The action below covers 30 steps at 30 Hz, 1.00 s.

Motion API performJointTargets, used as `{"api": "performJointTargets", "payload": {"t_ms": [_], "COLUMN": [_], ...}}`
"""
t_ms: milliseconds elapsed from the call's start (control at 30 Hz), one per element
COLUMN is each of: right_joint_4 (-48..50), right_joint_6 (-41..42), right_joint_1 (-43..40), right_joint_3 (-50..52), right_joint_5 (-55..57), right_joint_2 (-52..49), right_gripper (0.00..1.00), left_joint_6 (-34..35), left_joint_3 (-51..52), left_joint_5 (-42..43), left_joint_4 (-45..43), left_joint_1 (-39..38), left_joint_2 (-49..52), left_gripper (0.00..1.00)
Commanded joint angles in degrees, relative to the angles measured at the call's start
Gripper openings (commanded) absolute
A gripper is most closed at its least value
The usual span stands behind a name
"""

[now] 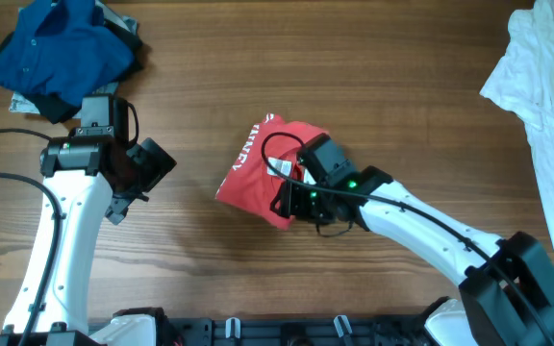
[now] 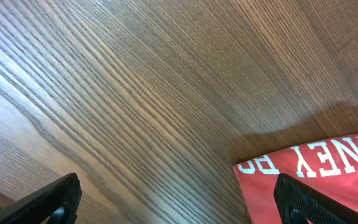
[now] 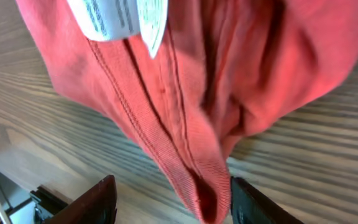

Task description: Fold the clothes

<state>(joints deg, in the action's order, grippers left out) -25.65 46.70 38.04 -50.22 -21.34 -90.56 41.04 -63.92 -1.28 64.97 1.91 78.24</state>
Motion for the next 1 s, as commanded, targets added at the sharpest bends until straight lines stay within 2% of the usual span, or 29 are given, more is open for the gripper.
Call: {"api": "performJointTargets", "payload": {"t_ms": [0, 100, 267, 300, 333, 500, 600, 633, 700, 800, 933, 967], "right_joint_4": [0.15, 3.15, 4.44, 3.98, 3.74, -0.37, -10.64, -12.17, -13.79, -16.96, -18.25, -19.58], "right_joint_6": [2.93, 2.91, 4.20, 4.50, 4.50, 4.52, 6.23, 6.01, 6.01, 6.25, 6.21, 6.23], "right_joint_1": [0.42, 0.42, 0.42, 0.42, 0.42, 0.42, 0.42, 0.42, 0.42, 0.42, 0.35, 0.35], "right_joint_3": [1.33, 2.73, 2.71, 2.71, 2.67, 2.45, 2.45, 2.56, 2.73, 2.71, 1.60, 0.63], "right_joint_5": [2.25, 2.03, 3.98, 3.98, 3.91, 3.76, 6.78, 6.32, 6.36, 8.24, 11.61, 14.03], "right_joint_2": [-1.16, -3.98, -4.11, -4.04, -4.04, 1.25, 8.46, 8.59, 8.52, 8.50, 10.25, 11.65], "right_gripper": [0.57, 0.52, 0.19, 0.09, 0.04, 0.04, 0.04, 0.11, 0.05, 0.05, 0.18, 0.32], "left_joint_6": [-0.31, -0.31, -0.28, -0.31, -0.31, -0.31, -0.28, -0.26, -0.28, -0.28, -0.31, -0.31], "left_joint_3": [0.17, 0.17, 0.17, 0.17, 0.17, 0.17, 0.17, 0.17, 0.17, 0.17, 0.17, 0.17], "left_joint_5": [-0.98, -0.98, -1.18, -1.33, -1.40, -1.40, -1.40, -1.40, -1.38, -1.40, -1.40, -1.42], "left_joint_4": [0.09, 0.07, 0.04, 0.07, 0.07, 0.04, 0.00, -0.48, -0.63, -0.63, -0.63, -0.61], "left_joint_1": [0.28, 0.28, 0.28, 0.28, 0.28, 0.28, 0.28, 0.28, 0.28, 0.28, 0.28, 0.28], "left_joint_2": [0.44, 0.44, 0.44, 0.44, 0.44, 0.44, 0.44, 0.44, 0.44, 0.44, 0.44, 0.44], "left_gripper": [1.00, 1.00, 1.00, 1.00, 1.00, 1.00, 1.00, 1.00, 1.00, 1.00, 1.00, 1.00]}}
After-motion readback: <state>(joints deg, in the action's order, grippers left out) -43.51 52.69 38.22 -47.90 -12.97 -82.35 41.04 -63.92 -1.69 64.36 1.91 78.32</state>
